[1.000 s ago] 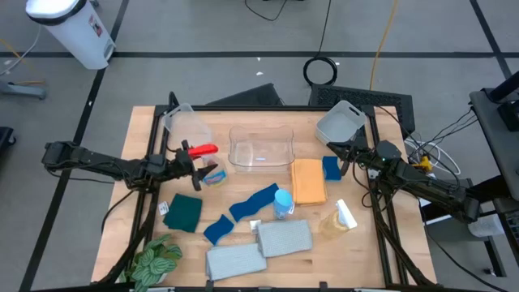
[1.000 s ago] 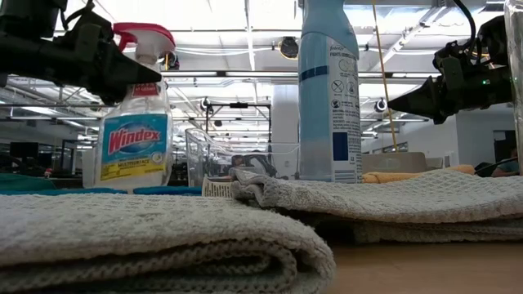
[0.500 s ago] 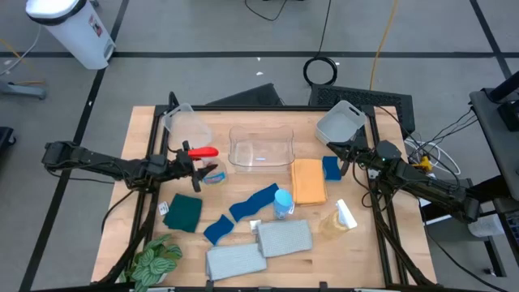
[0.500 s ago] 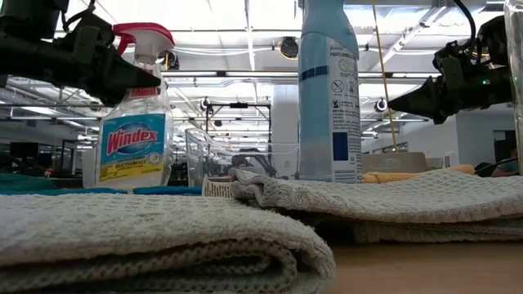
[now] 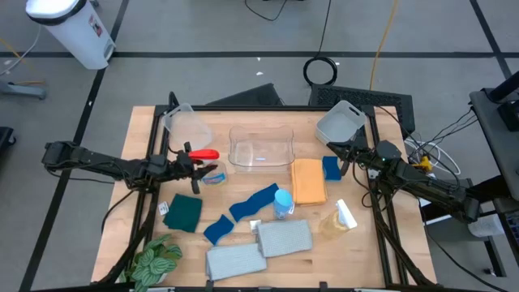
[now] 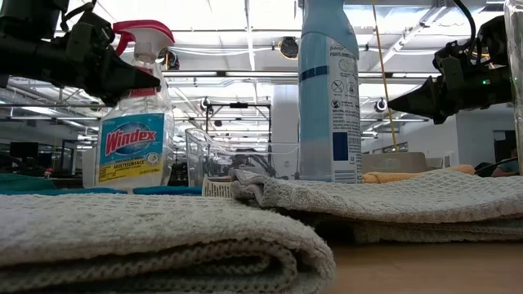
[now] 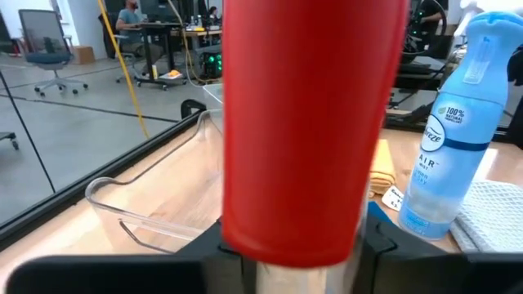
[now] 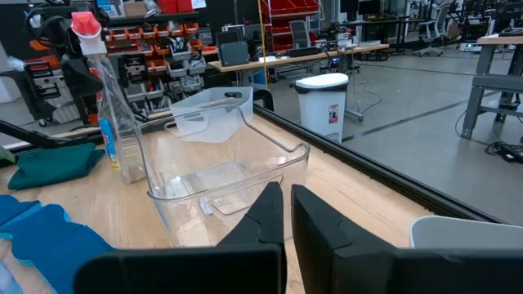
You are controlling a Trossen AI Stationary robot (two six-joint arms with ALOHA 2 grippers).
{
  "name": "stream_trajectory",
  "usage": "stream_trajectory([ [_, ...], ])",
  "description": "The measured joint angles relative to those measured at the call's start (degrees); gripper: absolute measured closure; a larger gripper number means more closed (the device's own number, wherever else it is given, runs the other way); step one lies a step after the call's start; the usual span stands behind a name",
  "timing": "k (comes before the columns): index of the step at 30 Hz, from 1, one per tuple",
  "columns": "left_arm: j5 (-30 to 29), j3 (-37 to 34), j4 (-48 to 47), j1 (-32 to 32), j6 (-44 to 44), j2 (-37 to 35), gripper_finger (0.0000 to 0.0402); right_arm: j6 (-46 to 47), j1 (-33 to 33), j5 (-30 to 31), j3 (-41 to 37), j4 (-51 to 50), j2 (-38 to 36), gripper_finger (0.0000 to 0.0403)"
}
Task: Pick & Place Kitchen Items
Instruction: Put the red sprayer bottle into the transparent bin
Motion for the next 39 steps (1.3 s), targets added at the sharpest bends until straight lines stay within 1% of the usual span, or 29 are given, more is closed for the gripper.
stream_trajectory([
  [3,0.0,0.0,0.0,0.0,0.2,0.0,0.0284,0.0,0.0,0.0,0.0,0.0,0.0,0.0399],
  [10,0.0,0.0,-0.1,0.0,0.4,0.0,0.0297,0.0,0.0,0.0,0.0,0.0,0.0,0.0399],
  [16,0.2,0.0,-0.6,0.0,0.4,0.0,0.0294,0.0,0.0,0.0,0.0,0.0,0.0,0.0399],
  [19,1.2,0.0,-0.7,0.0,0.6,0.0,0.0294,0.0,0.0,0.0,0.0,0.0,0.0,0.0399],
  [26,1.0,0.0,-0.8,0.0,0.5,0.0,0.0294,0.0,0.0,0.0,0.0,0.0,0.0,0.0399],
  [33,0.9,0.1,2.6,0.0,-0.1,0.0,0.0293,0.0,0.0,0.0,0.0,0.0,0.0,0.0399],
  [39,0.9,2.0,2.8,0.0,-0.1,0.0,0.0293,0.0,0.0,0.0,0.0,0.0,0.0,0.0399],
])
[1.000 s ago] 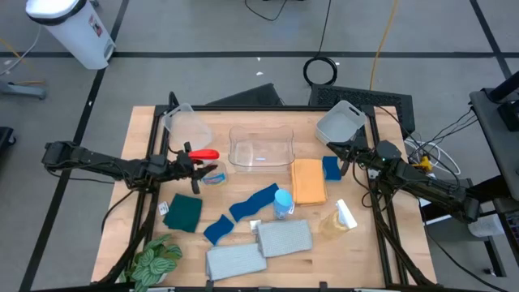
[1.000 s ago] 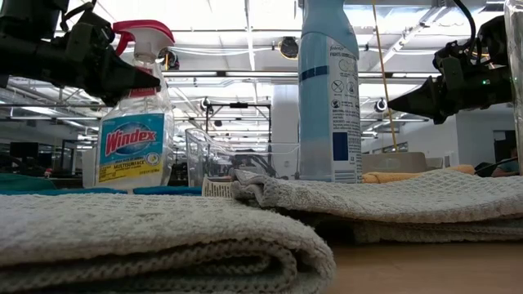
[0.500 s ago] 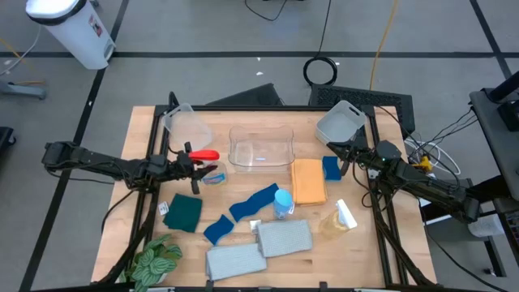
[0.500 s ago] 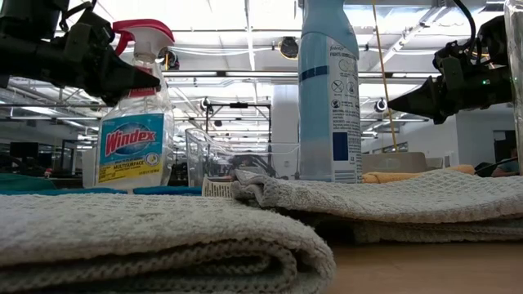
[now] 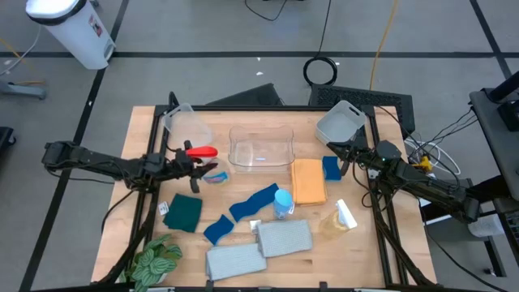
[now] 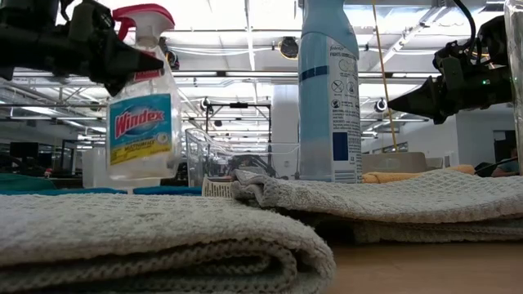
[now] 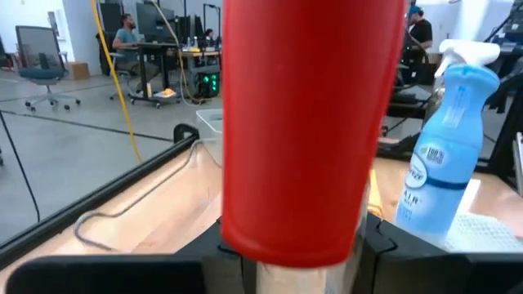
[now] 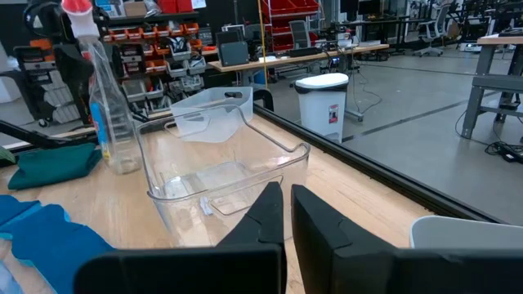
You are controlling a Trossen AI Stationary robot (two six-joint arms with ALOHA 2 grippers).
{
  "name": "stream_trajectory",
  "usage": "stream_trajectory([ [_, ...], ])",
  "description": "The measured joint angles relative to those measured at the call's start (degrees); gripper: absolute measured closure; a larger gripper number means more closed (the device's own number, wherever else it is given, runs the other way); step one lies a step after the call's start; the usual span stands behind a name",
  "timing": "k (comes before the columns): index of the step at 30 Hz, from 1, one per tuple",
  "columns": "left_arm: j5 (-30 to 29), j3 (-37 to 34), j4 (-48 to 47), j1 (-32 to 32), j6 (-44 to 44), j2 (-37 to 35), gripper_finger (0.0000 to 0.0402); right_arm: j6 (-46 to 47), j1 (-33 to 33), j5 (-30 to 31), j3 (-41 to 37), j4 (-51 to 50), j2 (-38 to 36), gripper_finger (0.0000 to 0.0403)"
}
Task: Pick & Place Kitchen Items
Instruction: Put the red sprayer bottle into the transparent bin
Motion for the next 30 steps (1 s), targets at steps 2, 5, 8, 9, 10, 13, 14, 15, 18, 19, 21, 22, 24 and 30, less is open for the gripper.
stream_trajectory([
  [2,0.0,0.8,-0.4,0.0,0.2,0.0,0.0293,0.0,0.0,0.0,0.0,0.0,0.0,0.0399],
  [5,0.0,2.9,-2.0,0.0,0.4,0.0,0.0293,0.0,0.0,0.0,0.0,0.0,0.0,0.0399],
  [8,0.0,5.6,-5.9,0.0,0.6,0.0,0.0293,0.0,0.0,0.0,0.0,0.0,0.0,0.0399],
  [9,0.0,6.6,-7.3,0.0,0.9,0.0,0.0293,0.0,0.0,0.0,0.0,0.0,0.0,0.0399],
  [10,0.0,7.6,-8.5,0.0,1.1,0.0,0.0293,0.0,0.0,0.0,0.0,0.0,0.0,0.0399],
  [13,0.0,9.9,-10.7,0.0,2.0,0.0,0.0293,0.0,0.0,0.0,0.0,0.0,0.0,0.0399],
  [14,0.0,10.5,-11.1,0.0,2.5,0.0,0.0293,0.0,0.0,0.0,0.0,0.0,0.0,0.0399],
  [15,0.0,11.1,-11.3,0.0,2.8,0.0,0.0293,0.0,0.0,0.0,0.0,0.0,0.0,0.0399],
  [18,0.0,12.4,-11.3,0.0,4.0,0.0,0.0293,0.0,0.0,0.0,0.0,0.0,0.0,0.0399],
  [19,0.0,12.7,-11.3,0.0,4.2,0.0,0.0293,0.0,0.0,0.0,0.0,0.0,0.0,0.0399],
  [21,0.0,13.3,-11.3,0.0,4.7,0.0,0.0293,0.0,0.0,0.0,0.0,0.0,0.0,0.0399],
  [22,0.0,13.7,-11.4,0.0,4.8,0.0,0.0293,0.0,0.0,0.0,0.0,0.0,0.0,0.0399],
  [24,0.0,14.4,-11.3,0.0,5.0,0.2,0.0293,0.0,0.0,0.0,0.0,0.0,0.0,0.0399],
  [30,-0.5,17.4,-11.5,0.1,6.8,2.1,0.0293,0.0,0.0,0.0,0.0,0.0,0.0,0.0399],
])
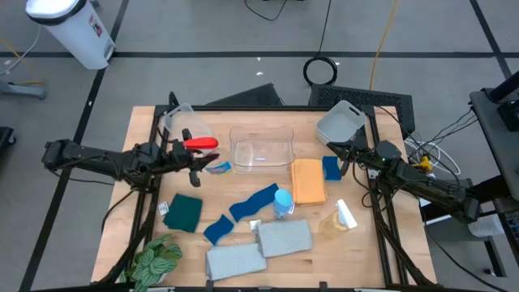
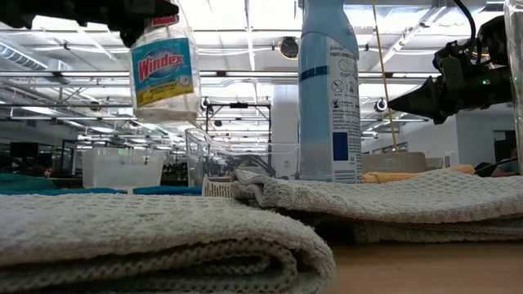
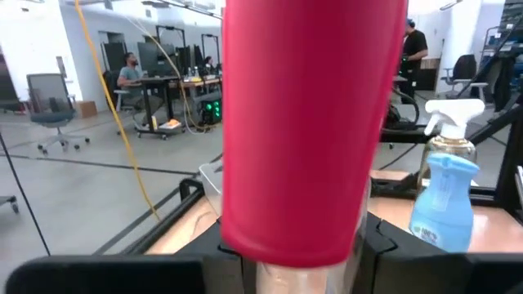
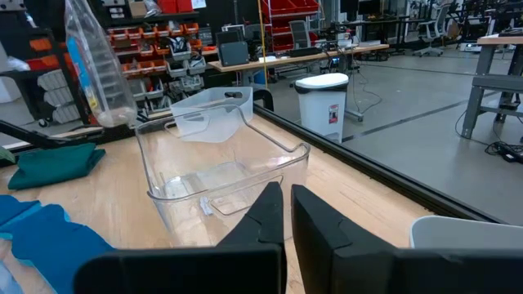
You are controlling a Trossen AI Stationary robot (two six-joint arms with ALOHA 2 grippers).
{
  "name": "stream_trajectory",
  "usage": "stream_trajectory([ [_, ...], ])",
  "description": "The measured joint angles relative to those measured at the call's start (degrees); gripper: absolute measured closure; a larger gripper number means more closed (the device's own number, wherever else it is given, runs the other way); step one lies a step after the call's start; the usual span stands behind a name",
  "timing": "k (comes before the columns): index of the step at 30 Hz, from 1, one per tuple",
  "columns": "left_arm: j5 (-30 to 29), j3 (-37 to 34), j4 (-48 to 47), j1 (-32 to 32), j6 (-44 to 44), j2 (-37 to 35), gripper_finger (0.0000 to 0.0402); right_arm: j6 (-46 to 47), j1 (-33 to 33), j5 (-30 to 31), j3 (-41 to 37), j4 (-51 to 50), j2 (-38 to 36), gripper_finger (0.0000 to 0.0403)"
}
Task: Pick & Place Kitchen Items
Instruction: Put the red sprayer bottle into the transparent bin
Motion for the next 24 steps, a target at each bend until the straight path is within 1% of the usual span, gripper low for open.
stream_trajectory([
  [3,-1.1,1.7,-0.1,0.5,1.0,1.6,0.0293,0.0,0.0,0.0,0.0,0.0,0.0,0.0399],
  [16,-0.9,7.9,0.0,5.6,2.7,9.0,0.0293,0.0,0.0,0.0,0.0,0.0,0.0,0.0399],
  [24,-0.9,10.0,1.3,9.1,2.7,12.4,0.0293,0.0,0.0,0.0,0.0,0.0,0.0,0.0399],
])
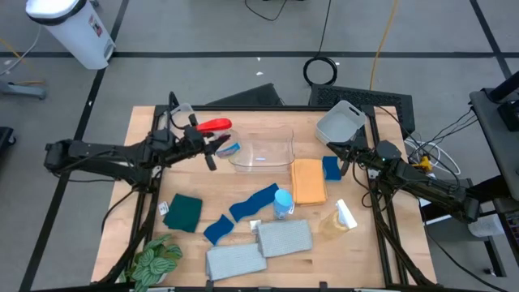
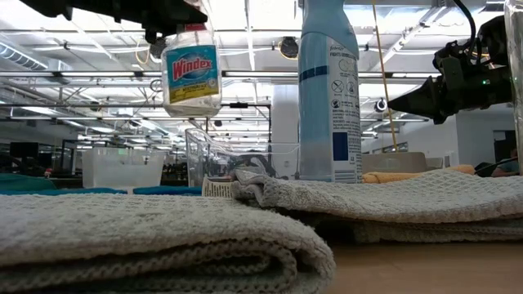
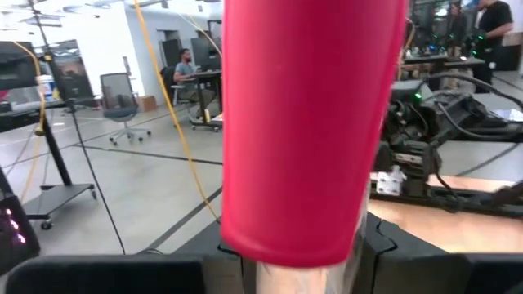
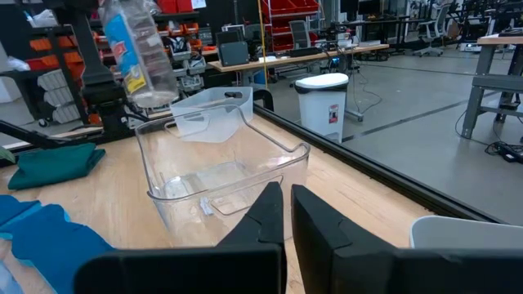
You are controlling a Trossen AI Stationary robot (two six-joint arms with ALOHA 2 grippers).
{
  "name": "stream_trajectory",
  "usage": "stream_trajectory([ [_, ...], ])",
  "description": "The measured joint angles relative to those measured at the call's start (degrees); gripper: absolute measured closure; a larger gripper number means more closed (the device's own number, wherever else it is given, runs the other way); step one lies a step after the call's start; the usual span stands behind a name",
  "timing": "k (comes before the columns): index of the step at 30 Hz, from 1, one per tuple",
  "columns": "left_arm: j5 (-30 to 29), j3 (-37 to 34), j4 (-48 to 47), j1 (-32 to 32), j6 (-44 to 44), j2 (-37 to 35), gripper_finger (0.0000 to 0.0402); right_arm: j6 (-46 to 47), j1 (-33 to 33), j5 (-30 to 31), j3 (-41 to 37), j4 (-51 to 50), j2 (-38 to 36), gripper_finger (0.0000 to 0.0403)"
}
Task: Pick & Place Kitchen Items
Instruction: Put the red sprayer bottle into the transparent bin
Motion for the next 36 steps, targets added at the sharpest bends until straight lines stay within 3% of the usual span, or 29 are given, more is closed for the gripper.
stream_trajectory([
  [36,9.3,0.0,11.0,11.7,-1.7,11.7,0.0293,0.0,0.0,0.0,0.0,0.0,0.0,0.0399],
])
